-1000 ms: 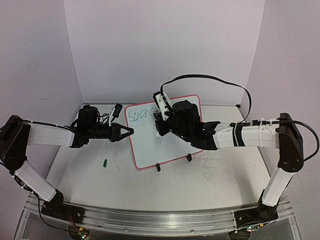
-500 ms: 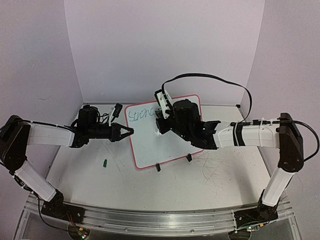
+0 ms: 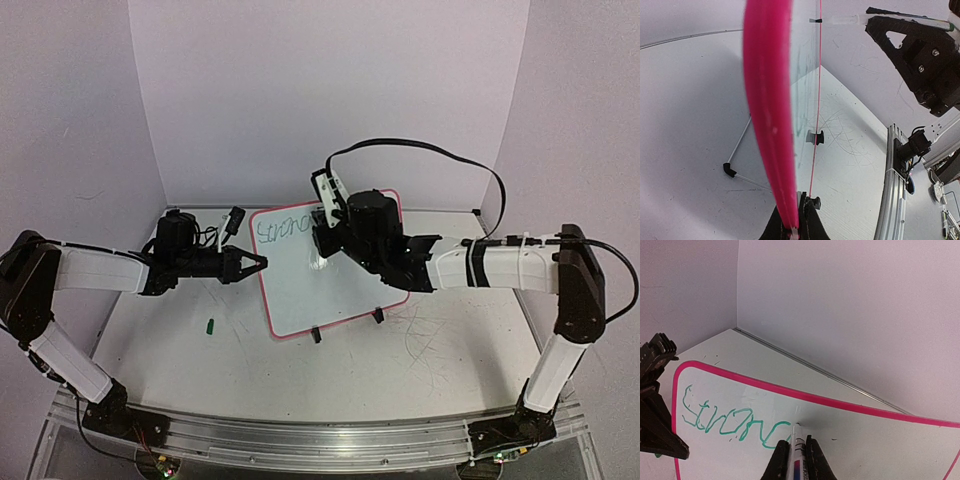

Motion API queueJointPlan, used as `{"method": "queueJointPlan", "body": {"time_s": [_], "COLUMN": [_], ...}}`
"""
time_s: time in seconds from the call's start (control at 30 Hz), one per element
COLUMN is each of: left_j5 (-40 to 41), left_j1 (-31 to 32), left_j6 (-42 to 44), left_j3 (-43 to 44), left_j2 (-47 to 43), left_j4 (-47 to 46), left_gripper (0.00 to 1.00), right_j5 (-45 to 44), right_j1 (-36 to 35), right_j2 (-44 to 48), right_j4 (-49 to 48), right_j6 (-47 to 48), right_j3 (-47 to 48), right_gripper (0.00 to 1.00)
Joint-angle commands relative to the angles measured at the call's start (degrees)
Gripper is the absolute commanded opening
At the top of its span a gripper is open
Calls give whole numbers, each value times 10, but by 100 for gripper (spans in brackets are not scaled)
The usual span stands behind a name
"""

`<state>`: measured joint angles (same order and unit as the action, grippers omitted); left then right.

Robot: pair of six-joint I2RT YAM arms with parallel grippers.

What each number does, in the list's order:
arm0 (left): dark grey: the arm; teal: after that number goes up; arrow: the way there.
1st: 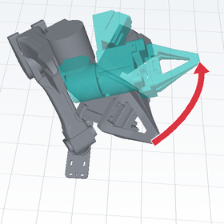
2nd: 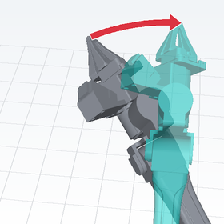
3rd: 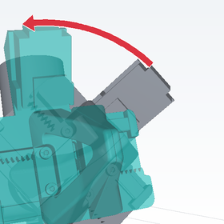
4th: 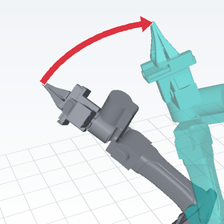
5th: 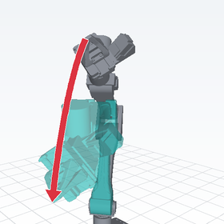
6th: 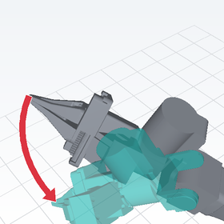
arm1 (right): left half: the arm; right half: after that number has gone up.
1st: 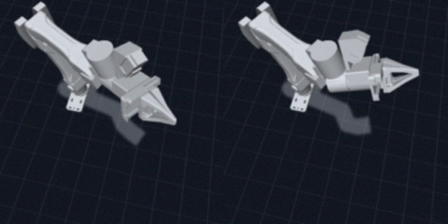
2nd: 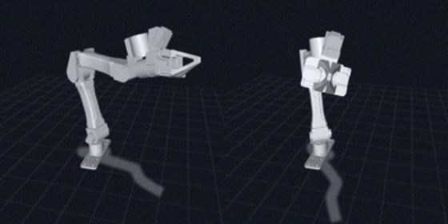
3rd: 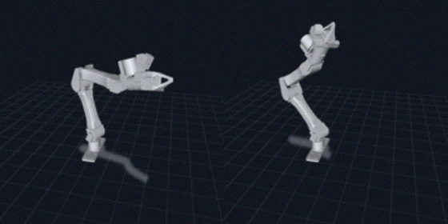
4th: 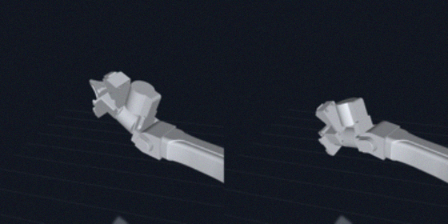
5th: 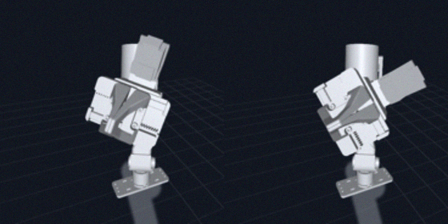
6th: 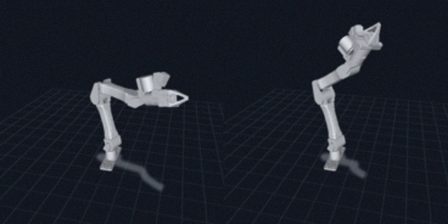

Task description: Write a sentence on the whiteboard

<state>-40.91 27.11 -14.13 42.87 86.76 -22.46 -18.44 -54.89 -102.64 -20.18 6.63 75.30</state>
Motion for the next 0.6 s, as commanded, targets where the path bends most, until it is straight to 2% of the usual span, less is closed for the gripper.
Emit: {"method": "queueJointPlan", "body": {"time_s": [0.0, 0.57], "left_j5": [70, 71], "left_j1": [-5, -5], "left_j6": [55, 55], "left_j3": [19, 19], "left_j2": [3, 1], "left_j4": [5, 6], "left_gripper": [0, 0], "right_j5": [10, 9], "right_j1": [2, -2], "right_j2": [-7, 25], "right_j4": [-11, 18], "right_j6": [0, -23], "right_j3": [14, -40], "right_gripper": [0, 0]}}
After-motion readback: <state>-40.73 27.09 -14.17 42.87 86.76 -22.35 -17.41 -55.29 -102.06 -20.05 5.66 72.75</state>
